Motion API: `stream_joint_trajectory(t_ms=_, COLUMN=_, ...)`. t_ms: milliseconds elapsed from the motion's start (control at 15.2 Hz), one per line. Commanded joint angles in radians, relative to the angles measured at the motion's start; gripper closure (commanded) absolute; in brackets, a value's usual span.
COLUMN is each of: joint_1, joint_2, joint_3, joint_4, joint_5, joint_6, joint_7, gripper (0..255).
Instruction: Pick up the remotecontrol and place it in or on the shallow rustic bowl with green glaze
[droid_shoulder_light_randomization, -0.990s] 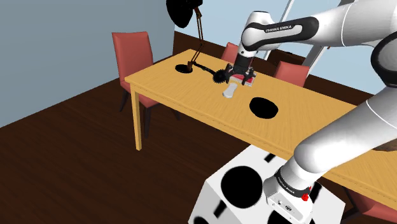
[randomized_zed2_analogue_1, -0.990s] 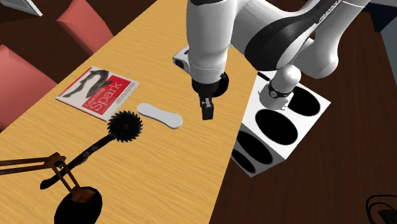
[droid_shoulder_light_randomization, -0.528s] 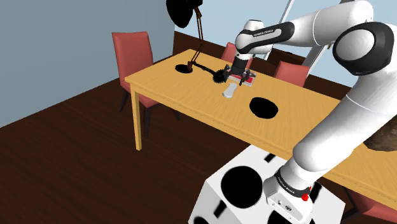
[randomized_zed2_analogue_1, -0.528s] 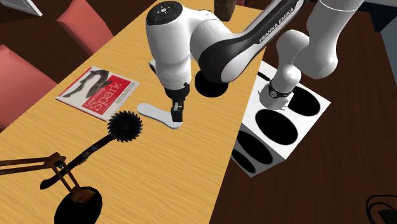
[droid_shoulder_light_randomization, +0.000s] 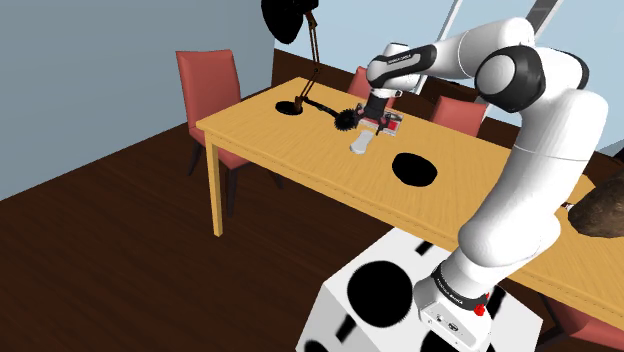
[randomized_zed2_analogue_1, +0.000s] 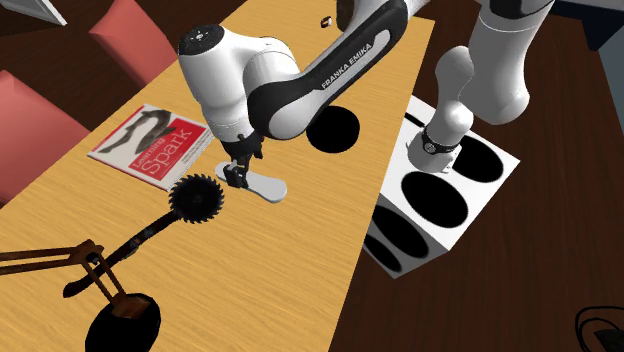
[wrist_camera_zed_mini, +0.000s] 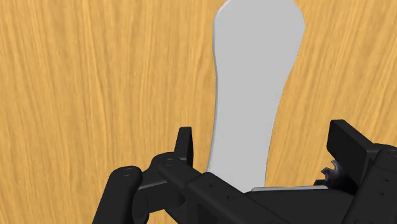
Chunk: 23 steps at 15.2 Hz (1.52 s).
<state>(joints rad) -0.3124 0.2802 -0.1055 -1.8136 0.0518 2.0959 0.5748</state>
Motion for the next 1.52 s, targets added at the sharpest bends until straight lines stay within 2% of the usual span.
stream_joint_trajectory(t_ms=0, joint_1=-0.016, joint_2=0.063, joint_3=-0.011, joint_4=0.055, joint_5=0.016, joint_6=0.007, joint_7=0.019, gripper=0)
stream_joint_trajectory(t_ms=528, joint_1=-0.017, joint_2=0.109, joint_3=-0.008, joint_4=0.014, joint_5=0.024, joint_6=0.092, joint_7=0.014, gripper=0)
stream_joint_trajectory(t_ms=1056, joint_1=-0.017, joint_2=0.109, joint_3=-0.008, joint_4=0.015, joint_5=0.024, joint_6=0.092, joint_7=0.014, gripper=0)
stream_joint_trajectory(t_ms=1122, joint_1=-0.017, joint_2=0.109, joint_3=-0.008, joint_4=0.015, joint_5=0.024, joint_6=0.092, joint_7=0.014, gripper=255)
stream_joint_trajectory(t_ms=1452, joint_1=-0.017, joint_2=0.109, joint_3=-0.008, joint_4=0.015, joint_5=0.024, joint_6=0.092, joint_7=0.014, gripper=255)
